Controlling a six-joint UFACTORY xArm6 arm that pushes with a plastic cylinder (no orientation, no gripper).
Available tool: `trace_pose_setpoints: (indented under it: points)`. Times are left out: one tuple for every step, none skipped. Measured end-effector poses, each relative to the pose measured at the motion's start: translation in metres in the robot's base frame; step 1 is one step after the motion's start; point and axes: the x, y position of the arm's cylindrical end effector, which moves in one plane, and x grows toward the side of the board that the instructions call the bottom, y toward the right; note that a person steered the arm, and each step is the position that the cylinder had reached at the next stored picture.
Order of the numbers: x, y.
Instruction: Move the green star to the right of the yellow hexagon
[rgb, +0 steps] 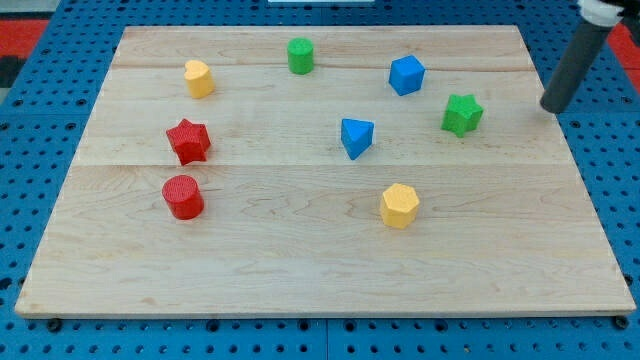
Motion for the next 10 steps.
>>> trace_pose_setpoints:
  points:
    - [-0.020,-0.041]
    - [-0.027,-0.087]
    - [0.004,-0.110]
    - [0.046,-0.109]
    - [0.070,-0.116]
    - [0.071,-0.136]
    - [0.087,-0.158]
    - [0.097,-0.145]
    - [0.094,-0.118]
    - [0.084,-0.098]
